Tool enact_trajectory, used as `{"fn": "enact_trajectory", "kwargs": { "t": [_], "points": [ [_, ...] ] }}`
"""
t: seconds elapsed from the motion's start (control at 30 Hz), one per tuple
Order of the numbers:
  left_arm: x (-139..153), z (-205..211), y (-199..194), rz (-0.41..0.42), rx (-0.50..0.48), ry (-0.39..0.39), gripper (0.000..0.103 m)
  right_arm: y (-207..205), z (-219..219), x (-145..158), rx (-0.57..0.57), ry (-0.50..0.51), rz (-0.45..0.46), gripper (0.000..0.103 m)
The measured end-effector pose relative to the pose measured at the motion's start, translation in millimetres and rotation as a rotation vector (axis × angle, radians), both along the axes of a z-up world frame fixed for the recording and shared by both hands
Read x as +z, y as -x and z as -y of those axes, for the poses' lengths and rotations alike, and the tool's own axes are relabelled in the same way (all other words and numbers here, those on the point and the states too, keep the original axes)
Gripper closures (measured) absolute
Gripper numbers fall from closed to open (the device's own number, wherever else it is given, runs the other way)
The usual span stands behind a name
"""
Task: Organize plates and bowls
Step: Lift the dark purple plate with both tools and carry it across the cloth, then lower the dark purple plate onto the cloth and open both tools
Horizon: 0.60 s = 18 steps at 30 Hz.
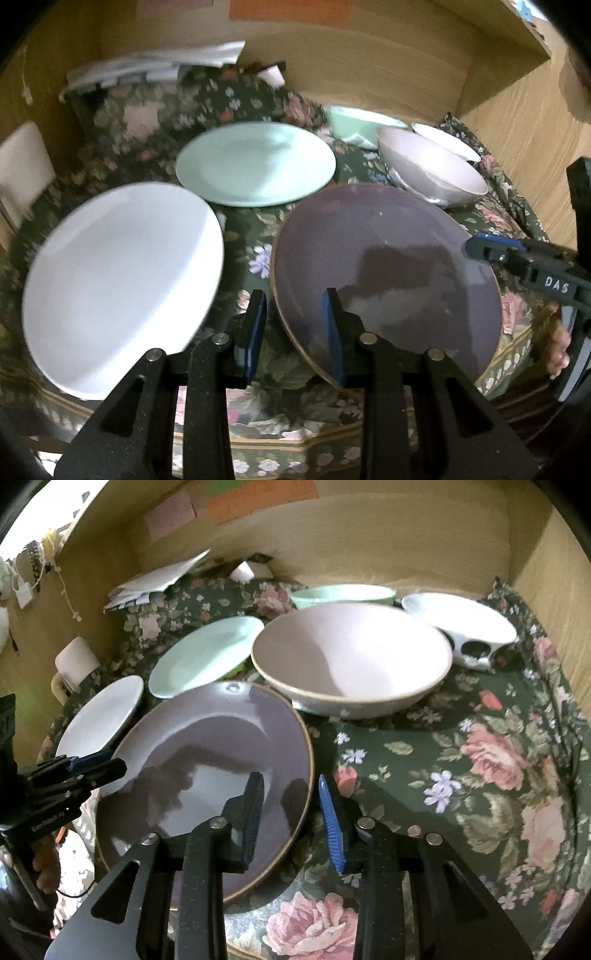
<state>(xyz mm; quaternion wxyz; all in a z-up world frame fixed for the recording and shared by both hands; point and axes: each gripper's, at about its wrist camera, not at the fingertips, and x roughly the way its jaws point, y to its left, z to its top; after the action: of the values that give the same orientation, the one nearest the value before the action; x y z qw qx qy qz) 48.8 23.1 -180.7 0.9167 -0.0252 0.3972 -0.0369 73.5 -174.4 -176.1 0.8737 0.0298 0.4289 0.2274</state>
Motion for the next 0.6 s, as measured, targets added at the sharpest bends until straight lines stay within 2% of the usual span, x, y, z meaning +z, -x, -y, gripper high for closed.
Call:
{"fn": "enact_trajectory", "kwargs": {
  "t": [0.1, 0.27, 0.33, 0.43, 0.6],
  "points": [
    [10, -2, 5, 0.038, 0.004, -0.014, 0.064, 4, 0, 9, 0.000, 0.000, 0.033, 0.071],
    [26, -6, 12, 0.099, 0.011, -0.016, 0.050, 10, -7, 26, 0.015, -0.004, 0.094, 0.057],
    [33, -9, 16, 0.127, 0.017, -0.021, 0.041, 12, -11, 33, 0.025, -0.003, 0.120, 0.053],
    [42, -15, 21, 0.160, 0.032, -0.020, 0.032, 15, -20, 40, 0.045, -0.004, 0.150, 0.042],
    [52, -33, 29, 0.208, 0.070, -0.026, 0.018, 17, -39, 50, 0.077, -0.012, 0.191, 0.030]
  ]
}}
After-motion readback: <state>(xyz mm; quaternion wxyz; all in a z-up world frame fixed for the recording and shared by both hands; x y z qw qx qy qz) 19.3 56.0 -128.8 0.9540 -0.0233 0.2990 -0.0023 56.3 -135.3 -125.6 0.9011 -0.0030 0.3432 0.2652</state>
